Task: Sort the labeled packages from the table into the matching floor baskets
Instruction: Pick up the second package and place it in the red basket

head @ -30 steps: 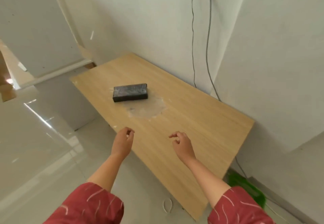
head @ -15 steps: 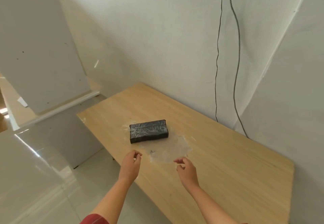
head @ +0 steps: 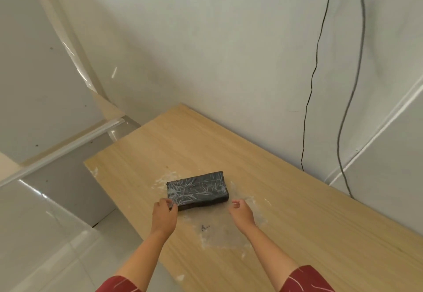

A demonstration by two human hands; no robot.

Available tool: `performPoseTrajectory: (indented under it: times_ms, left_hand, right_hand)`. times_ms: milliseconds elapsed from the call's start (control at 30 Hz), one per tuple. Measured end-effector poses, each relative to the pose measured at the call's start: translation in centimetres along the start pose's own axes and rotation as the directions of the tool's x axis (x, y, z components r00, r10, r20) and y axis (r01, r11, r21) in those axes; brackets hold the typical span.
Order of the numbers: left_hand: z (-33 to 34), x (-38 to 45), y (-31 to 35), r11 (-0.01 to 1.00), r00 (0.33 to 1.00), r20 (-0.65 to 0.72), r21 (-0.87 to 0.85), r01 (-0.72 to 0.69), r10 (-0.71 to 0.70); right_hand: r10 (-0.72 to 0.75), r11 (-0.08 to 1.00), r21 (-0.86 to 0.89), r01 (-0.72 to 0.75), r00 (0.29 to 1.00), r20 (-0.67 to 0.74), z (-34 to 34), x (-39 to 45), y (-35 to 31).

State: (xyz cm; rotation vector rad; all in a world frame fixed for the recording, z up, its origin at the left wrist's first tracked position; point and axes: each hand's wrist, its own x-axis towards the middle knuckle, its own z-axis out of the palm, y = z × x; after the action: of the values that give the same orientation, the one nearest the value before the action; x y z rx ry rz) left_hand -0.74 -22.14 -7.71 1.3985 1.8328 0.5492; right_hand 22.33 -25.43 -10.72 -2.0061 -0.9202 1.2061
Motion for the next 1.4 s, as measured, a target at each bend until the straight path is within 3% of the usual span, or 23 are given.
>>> performPoseTrajectory:
  times_ms: [267, 500, 600, 767, 900, 1000, 1100, 1233, 1300, 1400]
  left_hand:
    - [-0.6, 8.3, -0.1, 0.987, 0.974, 0.166, 0.001, 0.159, -0.157]
    - [-1.3, 13.0, -0.7, 0.985, 0.923, 0.347, 0.011, 0.174, -0.167]
    - [-1.2, 13.3, 0.0, 0.991, 0.912, 0.387, 0.046, 0.129, -0.137]
    - [-0.5, 13.7, 1.5, 0.995, 0.863, 0.499, -0.004, 0.095, -0.080]
    - [0.9, 13.4, 3.2, 0.974, 0.792, 0.599, -0.088, 0.209, -0.116]
    - [1.6, 12.6, 5.4, 0.938, 0.701, 0.707, -0.172, 0.300, -0.095]
    - [2.2, 12.3, 7.5, 0.953, 0.697, 0.716, -0.180, 0.244, -0.043]
    - [2.6, 11.9, 8.9, 0.924, 0.665, 0.747, -0.257, 0.284, 0.003]
    - [2.4, 11.9, 8.6, 0.911, 0.619, 0.785, -0.274, 0.309, 0.026]
    - [1.8, 11.9, 7.3, 0.894, 0.553, 0.833, -0.261, 0.365, 0.018]
  right_hand:
    - [0.140, 0.989, 0.061, -0.137, 0.989, -0.046, 3.1, 4.1, -2.4]
    - [0.259, 0.964, 0.101, -0.247, 0.957, -0.131, 5.2, 5.1, -2.8]
    - [0.308, 0.939, 0.218, -0.267, 0.934, -0.184, 6.0, 4.7, -3.1]
    - [0.360, 0.819, 0.559, -0.131, 0.875, -0.322, 6.5, 2.9, -2.5]
    - [0.373, 0.719, 0.690, 0.084, 0.791, -0.485, 5.1, 1.0, -2.9]
    - [0.245, 0.782, 0.554, 0.285, 0.676, -0.695, 3.5, -0.7, -4.3]
    - [0.022, 0.854, 0.283, 0.437, 0.513, -0.858, 2.6, -2.1, -6.4]
    - [-0.380, 0.870, -0.199, 0.451, 0.356, -0.854, 3.4, -2.7, -7.3]
    - [-0.508, 0.849, -0.387, 0.360, 0.353, -0.786, 4.4, -2.6, -6.9]
    - [-0.576, 0.817, -0.524, 0.241, 0.391, -0.718, 6.6, -2.5, -6.0]
